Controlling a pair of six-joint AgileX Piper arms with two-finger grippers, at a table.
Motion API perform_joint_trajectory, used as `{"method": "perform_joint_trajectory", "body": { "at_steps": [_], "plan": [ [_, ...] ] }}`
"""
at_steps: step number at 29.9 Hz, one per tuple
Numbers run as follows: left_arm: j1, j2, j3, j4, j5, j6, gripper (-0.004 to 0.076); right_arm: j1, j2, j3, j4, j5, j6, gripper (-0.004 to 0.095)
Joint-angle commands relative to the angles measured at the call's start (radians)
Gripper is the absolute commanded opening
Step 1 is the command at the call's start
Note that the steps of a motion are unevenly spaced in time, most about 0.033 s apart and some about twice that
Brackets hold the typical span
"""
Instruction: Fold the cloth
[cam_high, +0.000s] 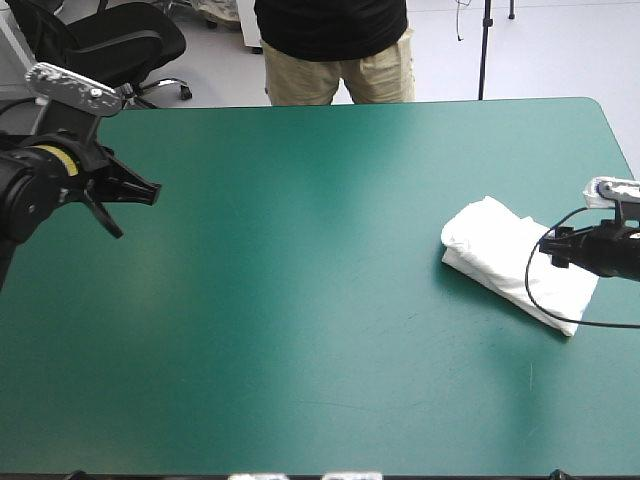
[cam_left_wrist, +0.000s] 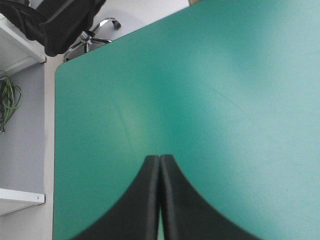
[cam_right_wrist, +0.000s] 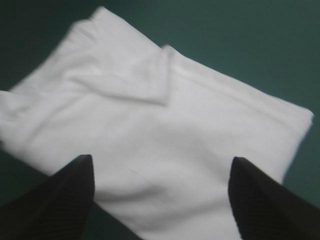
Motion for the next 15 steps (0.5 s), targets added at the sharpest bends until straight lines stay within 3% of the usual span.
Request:
{"method": "perform_joint_trajectory", "body": {
  "at_steps": [1, 5, 11, 15],
  "plan": [
    [-0.003, -0.085, -0.028, 0.04, 0.065, -0.061, -0.0017, 0.009, -0.102, -0.058, 0.198, 0.038, -0.136, 0.0396],
    [-0.003, -0.146, -0.028, 0.043, 0.067, -0.074, -0.0017, 0.091, -0.219, -0.081, 0.317, 0.099, -0.3, -0.0021],
    [-0.003, -0.239, -0.028, 0.043, 0.067, -0.099, -0.0017, 0.223, -0.457, -0.089, 0.324, 0.111, -0.389, 0.0],
    [-0.003, -0.291, -0.028, 0.031, 0.065, -0.074, -0.0017, 0.235, -0.639, -0.089, 0.311, 0.084, -0.356, 0.0001]
  ]
}}
